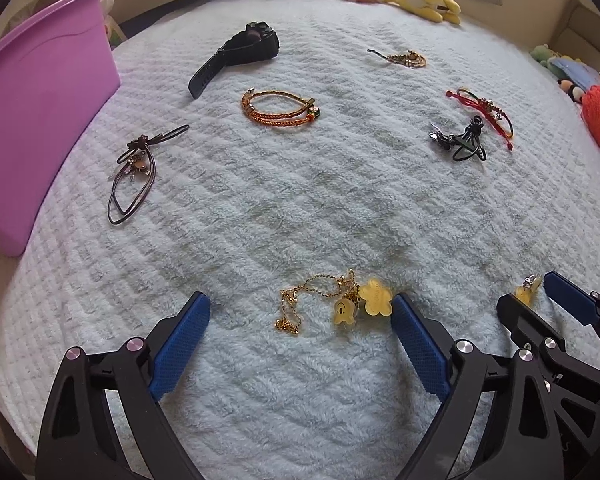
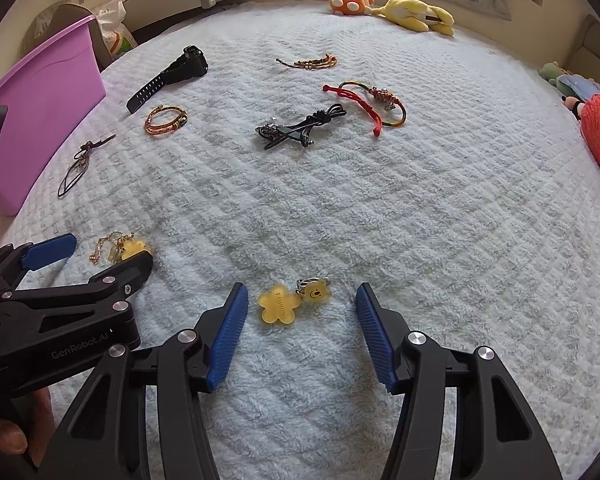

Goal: Organize jewelry
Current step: 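Close the right tool on the yellow flower charm necklace, then carry the flower necklace into the pink tub and open the right tool, then withdraw both tools from the tub back over the bed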

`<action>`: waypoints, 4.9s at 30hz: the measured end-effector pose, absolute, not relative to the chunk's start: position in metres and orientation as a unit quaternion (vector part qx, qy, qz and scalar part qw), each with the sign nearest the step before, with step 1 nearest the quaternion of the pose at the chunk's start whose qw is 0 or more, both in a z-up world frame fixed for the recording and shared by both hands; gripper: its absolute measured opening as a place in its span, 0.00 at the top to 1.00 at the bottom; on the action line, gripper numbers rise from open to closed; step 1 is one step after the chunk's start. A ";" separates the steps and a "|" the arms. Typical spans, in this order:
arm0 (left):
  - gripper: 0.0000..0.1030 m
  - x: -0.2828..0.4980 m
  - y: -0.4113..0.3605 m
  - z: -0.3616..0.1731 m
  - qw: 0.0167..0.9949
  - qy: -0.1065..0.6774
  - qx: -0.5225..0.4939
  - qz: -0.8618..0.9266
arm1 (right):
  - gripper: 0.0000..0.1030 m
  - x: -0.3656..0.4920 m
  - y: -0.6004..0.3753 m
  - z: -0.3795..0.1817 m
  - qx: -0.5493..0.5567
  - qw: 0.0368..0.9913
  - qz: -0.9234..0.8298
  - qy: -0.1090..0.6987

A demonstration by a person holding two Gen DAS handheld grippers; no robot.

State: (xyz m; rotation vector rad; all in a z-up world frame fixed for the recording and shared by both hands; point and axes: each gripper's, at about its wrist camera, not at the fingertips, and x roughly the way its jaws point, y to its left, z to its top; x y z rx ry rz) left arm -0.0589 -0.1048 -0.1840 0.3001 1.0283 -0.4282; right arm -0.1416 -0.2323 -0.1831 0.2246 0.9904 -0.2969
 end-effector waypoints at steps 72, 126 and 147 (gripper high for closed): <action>0.79 0.131 0.156 0.146 0.857 0.505 0.047 -0.094 | 0.73 0.068 -0.035 0.147 0.143 0.875 0.054 0.459; 0.13 0.231 0.226 0.075 0.803 0.593 0.044 -0.045 | 0.44 0.197 0.062 0.087 0.106 0.807 0.038 0.580; 0.08 0.132 0.171 0.093 0.805 0.583 0.086 -0.070 | 0.42 0.060 -0.008 0.089 0.155 0.807 -0.006 0.569</action>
